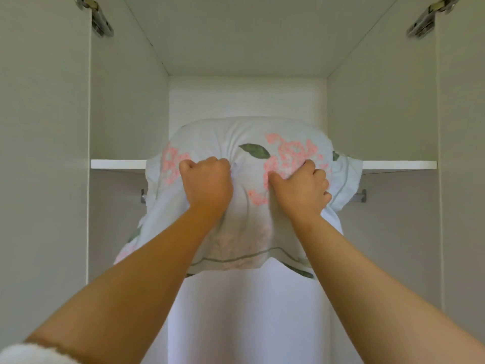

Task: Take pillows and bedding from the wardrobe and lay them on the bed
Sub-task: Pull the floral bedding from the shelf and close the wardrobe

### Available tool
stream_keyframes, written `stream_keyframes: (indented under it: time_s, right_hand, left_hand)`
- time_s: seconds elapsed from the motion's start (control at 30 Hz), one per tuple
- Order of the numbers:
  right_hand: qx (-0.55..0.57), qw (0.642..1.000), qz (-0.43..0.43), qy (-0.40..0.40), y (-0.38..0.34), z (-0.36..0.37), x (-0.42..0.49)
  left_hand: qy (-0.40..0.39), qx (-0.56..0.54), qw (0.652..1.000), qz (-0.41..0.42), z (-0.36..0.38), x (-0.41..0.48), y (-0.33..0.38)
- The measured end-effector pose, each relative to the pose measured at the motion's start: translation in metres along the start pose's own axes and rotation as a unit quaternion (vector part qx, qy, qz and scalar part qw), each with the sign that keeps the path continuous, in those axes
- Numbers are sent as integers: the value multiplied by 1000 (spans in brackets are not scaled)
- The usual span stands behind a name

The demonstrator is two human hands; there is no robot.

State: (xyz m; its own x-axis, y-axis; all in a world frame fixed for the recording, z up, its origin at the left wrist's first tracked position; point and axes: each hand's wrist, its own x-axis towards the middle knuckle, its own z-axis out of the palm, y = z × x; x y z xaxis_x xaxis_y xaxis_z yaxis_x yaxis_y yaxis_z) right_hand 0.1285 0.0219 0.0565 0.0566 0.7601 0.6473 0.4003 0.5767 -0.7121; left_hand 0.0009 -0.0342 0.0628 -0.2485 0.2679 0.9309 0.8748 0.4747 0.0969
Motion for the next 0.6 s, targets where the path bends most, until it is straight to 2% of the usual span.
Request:
stream_keyframes:
  time_s: [0.13,0.23,0.3,0.37,0.43,0.5,0.6]
  right_hand:
    - [1,998,-45,45,-13,3,17]
    - [-25,996,-83,26,-25,8,23]
    - [-49,993,-112,7,-31,15,24]
    - [-59,990,-125,2,-35,21,25]
    - [-68,989,-130,13,-34,28,25]
    - [-68,988,-132,38,-27,33,23]
    - [-69,984,-141,79,-11,39,16]
  left_hand:
    - [39,-80,995,53,0,-18,-11]
    - [39,-102,989,101,-2,-39,-21]
    - [6,-101,988,112,-1,-48,-23]
    - [-22,-137,987,75,0,-49,-24]
    - [11,-165,986,21,-2,-41,-24]
    - [3,-170,984,-48,-4,-21,-20]
    - [-23,-238,958,-160,-11,22,-11]
